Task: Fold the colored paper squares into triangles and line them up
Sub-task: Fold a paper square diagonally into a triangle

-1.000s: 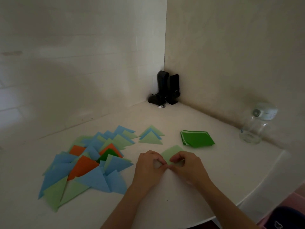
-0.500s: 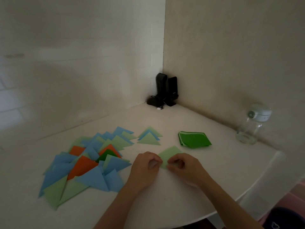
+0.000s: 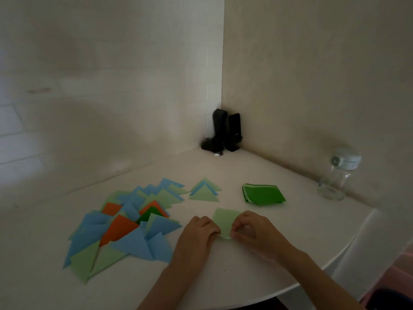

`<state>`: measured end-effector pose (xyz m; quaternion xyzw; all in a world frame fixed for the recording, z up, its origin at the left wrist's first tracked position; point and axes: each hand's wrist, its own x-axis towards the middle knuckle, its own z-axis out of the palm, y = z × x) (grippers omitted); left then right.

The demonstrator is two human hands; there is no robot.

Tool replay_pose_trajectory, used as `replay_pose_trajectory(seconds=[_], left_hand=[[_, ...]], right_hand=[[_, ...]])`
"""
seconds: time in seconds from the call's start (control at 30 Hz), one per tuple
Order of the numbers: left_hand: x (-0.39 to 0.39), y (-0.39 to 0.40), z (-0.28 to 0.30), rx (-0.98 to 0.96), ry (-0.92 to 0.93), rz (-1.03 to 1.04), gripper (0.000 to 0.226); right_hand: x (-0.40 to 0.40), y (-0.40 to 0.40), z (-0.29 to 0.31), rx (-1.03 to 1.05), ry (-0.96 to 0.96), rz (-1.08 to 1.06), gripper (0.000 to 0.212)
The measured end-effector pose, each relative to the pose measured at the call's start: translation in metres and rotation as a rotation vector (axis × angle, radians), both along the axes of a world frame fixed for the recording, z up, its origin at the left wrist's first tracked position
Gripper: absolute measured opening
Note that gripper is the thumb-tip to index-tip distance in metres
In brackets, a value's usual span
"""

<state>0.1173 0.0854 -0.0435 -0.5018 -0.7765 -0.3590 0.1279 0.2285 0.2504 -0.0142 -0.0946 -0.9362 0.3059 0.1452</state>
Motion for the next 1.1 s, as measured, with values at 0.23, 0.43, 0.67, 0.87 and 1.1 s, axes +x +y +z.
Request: replay_pose_trajectory(seconds=[0.23,0.43,0.67,0.87,1.1], left_hand=[[0.002,0.004,0.0,-0.03,-0.085,0.049,0.006],[0.001,0.01,0.003,0.024,-0.192,0.14,0.013],[-0.002,0.017,0.0,-0.079,-0.165,0.354,0.035],[0.001,0.026,0.002,-0.128,-0.094,0.455,0.048],[-0.007,0.019,0.007,-0.188,-0.277,0.392,0.026]], right_hand=[[0.01,0.008,-0.013,0.038,0.121,-0.011,0.014],[0.0,-0.001,-0.015,0.155,0.009,-0.139,0.023],[-0.011,-0.008,-0.022,0.107,0.056,-0.276,0.036],[-0.016,-0.014,-0.021,0.131,0.0,-0.362,0.028],[-0.017,-0.012,-0.017,0.066,-0.041,-0.385,0.031]])
